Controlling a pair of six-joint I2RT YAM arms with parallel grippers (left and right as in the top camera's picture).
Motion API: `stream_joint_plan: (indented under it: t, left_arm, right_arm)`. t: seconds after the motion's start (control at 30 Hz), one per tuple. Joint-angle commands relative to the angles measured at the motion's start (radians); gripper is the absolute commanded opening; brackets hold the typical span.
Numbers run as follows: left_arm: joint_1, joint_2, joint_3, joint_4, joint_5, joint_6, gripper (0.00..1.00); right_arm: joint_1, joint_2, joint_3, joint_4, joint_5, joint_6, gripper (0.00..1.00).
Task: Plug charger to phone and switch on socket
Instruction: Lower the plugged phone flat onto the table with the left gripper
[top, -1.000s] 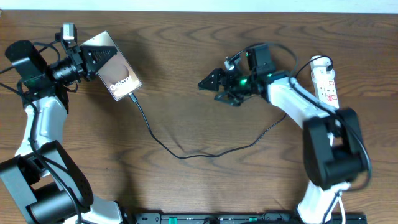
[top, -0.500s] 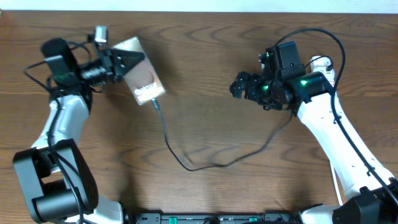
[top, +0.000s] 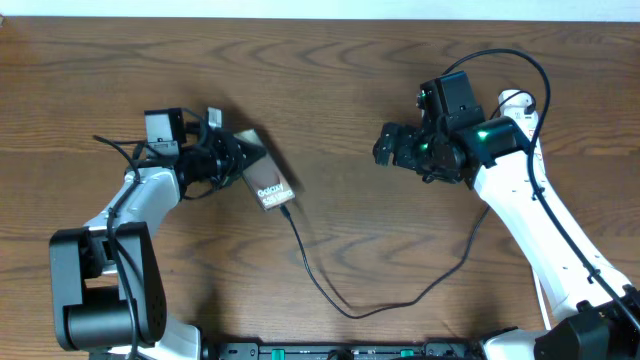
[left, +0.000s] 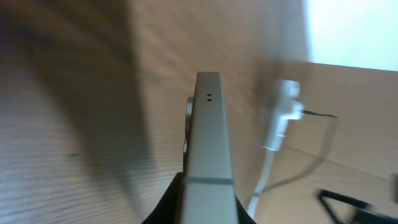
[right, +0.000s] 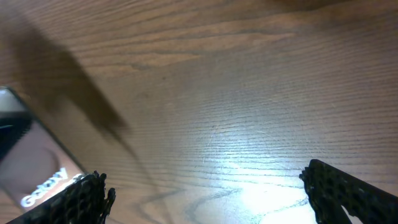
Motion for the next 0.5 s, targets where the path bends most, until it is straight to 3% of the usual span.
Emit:
stream_joint_plan:
  t: [0.0, 0.47]
  left_arm:
    - [-0.013, 0.004, 0.006, -0.024, -0.097, 0.083, 0.07]
    - [-0.013, 0.114, 0.004, -0.048, -0.098, 0.108, 0.07]
  right_arm:
    - [0.008, -0.009, 0.010, -0.002, 0.011, 0.007, 0.99]
    - [0.008, -0.009, 0.010, -0.006, 0.011, 0.006, 0.99]
